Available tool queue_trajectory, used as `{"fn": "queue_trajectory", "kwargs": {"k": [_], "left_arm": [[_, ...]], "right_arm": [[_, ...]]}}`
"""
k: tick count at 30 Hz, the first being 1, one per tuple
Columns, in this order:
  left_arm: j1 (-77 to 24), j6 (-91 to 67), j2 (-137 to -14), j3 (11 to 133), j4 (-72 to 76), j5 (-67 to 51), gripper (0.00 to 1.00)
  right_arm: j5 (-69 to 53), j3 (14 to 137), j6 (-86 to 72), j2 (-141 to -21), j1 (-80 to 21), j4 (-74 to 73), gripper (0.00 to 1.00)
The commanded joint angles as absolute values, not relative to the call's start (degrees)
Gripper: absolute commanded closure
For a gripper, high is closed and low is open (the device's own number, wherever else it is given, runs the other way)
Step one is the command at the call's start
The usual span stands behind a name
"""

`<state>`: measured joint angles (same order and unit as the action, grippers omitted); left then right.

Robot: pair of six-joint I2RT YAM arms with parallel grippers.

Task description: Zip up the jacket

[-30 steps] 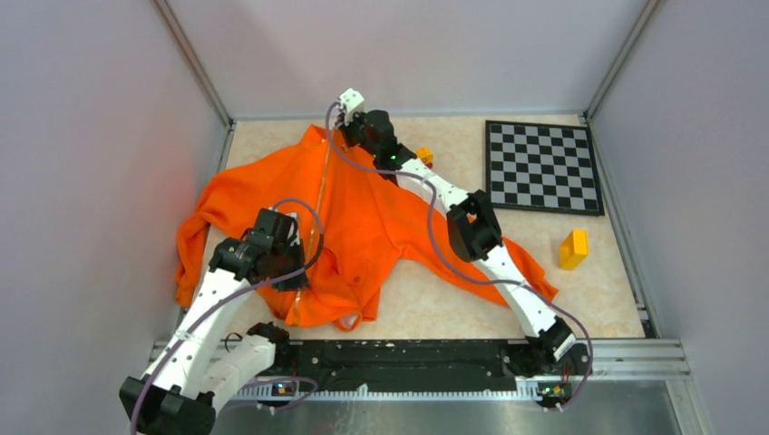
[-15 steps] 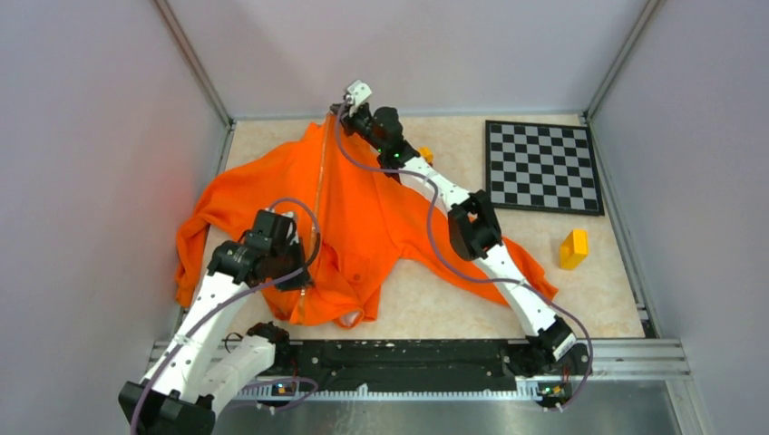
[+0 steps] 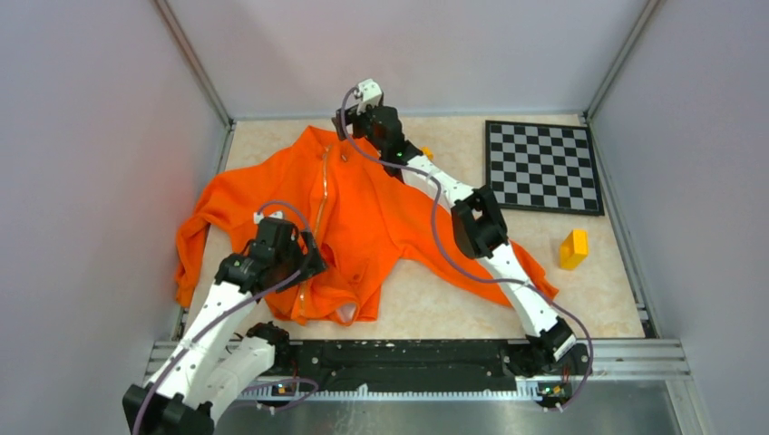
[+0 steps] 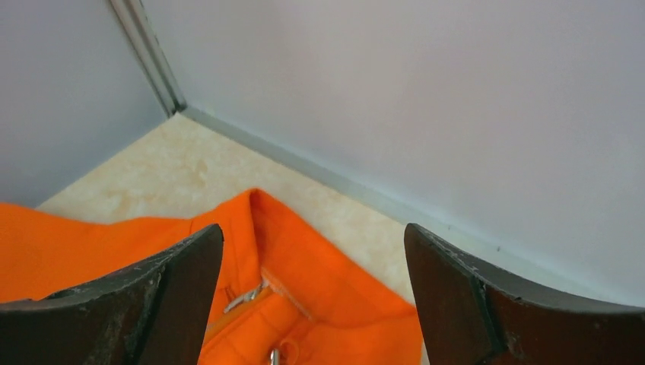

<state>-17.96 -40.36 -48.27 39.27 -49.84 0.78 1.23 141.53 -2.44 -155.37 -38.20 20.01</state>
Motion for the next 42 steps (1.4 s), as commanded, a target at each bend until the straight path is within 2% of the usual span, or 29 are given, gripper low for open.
{"fn": "queue_trajectory", "kwargs": {"k": [1, 3, 8, 13, 19, 23, 27, 33, 42], "left_arm": [[-18.09, -41.52, -41.18, 39.74, -45.73, 3.28, 0.06], [-18.09, -41.02, -39.15, 40.86, -45.75, 2.63, 0.01], [-18.11, -38.37, -36.38, 44.42, -43.19, 1.70, 0.01], [-18.07, -35.34, -32.92, 45.02, -38.32, 6.28, 0.01], [-18.09, -33.77, -28.61, 40.49, -27.57, 9.27, 0.01], [-18.10, -30.17, -30.50, 40.45, -21.04, 8.76, 0.01], [-18.11, -25.80, -33.51, 44.33, -18.51, 9.29, 0.01], [-18.07, -20.48, -35.33, 48.99, -14.58, 9.44, 0.01], [-18.05, -16.37, -37.61, 56.01, -7.10, 4.60, 0.01]], "right_arm": [[1.68, 136.89, -9.64, -142.45, -38.32, 7.89, 0.13], [0.41, 132.18, -13.16, -138.46, -38.36, 3.59, 0.12], [-6.09, 117.76, -24.43, -128.04, -38.32, -5.08, 0.11], [-15.94, 103.80, -25.12, -115.90, -38.47, -9.66, 0.10], [-8.56, 83.16, -19.94, -94.12, -38.94, -12.94, 0.09], [-1.93, 73.86, -18.02, -80.04, -38.94, -14.44, 0.08], [4.16, 70.39, -14.88, -68.65, -38.92, -18.21, 0.08], [9.83, 72.35, -12.01, -56.28, -38.94, -24.04, 0.07], [18.85, 75.78, -8.80, -43.99, -38.95, -28.77, 0.07]]}}
